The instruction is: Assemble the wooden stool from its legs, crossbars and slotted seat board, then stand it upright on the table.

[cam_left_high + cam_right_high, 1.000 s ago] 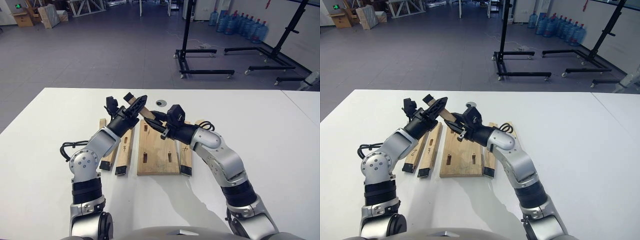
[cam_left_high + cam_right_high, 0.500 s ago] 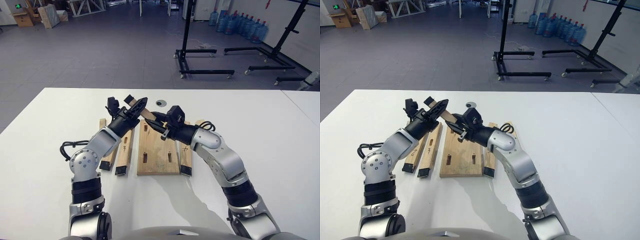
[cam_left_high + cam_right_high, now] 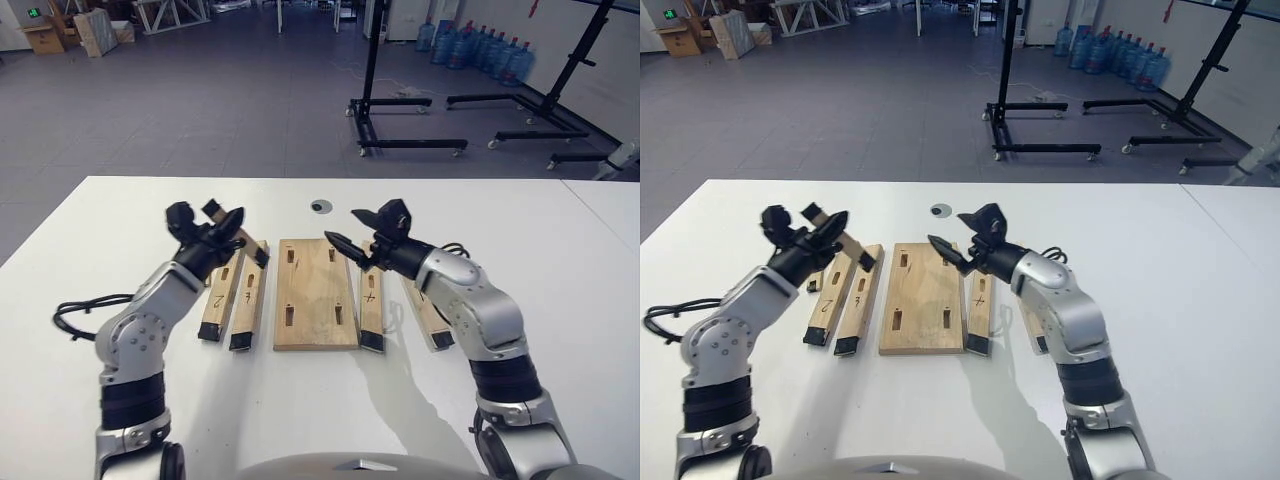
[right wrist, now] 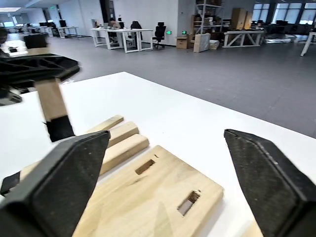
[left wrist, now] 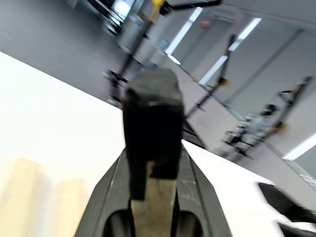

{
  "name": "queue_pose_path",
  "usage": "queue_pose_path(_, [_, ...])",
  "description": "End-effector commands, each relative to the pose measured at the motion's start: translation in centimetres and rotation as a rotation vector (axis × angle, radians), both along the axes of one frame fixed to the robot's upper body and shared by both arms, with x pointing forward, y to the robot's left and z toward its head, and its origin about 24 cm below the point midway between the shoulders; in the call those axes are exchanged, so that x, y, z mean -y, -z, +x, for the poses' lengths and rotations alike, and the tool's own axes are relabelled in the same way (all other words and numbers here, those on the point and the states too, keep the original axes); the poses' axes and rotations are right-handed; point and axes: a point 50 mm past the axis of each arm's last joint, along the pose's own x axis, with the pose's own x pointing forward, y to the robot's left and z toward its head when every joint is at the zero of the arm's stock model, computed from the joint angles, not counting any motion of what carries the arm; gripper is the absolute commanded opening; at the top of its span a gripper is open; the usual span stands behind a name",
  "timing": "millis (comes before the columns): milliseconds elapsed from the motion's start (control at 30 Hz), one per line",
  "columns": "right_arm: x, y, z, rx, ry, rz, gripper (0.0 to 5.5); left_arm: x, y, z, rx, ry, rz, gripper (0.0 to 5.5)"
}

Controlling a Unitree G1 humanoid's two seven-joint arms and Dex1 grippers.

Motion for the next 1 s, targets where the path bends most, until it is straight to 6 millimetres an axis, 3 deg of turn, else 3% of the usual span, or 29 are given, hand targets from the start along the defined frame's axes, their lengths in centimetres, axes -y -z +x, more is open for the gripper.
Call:
queue_pose_path(33, [0.0, 0.8, 0.1, -0.05, 0.029, 0.016, 4.85, -2.4, 0.4, -0.4, 0.029, -0.162, 0.023, 0.39])
queue_pose_path(133, [-1.0, 1.8, -0.1, -0.082, 0.045, 0.001, 5.06, -3.2, 0.9, 0.0, 0.053, -0.24, 0.04, 0.39])
queue_pose_path(300, [-1.7, 3.5, -0.7, -0.143, 0.082, -0.018, 5.06, -2.6, 2.3, 1.1, 0.073, -0.238, 0.139, 0.39])
queue_pose_path(667, [-2.0, 3.7, -0.6, -0.164, 0.092, -0.008, 5.06, -2.2, 5.5, 1.1, 0.024, -0.238, 0.179, 0.39])
queue_pose_path(1000, [-2.2, 3.8, -0.6, -0.164, 0.085, -0.016, 5.06, -1.4, 6.6, 1.6, 0.012, -0.214, 0.205, 0.39])
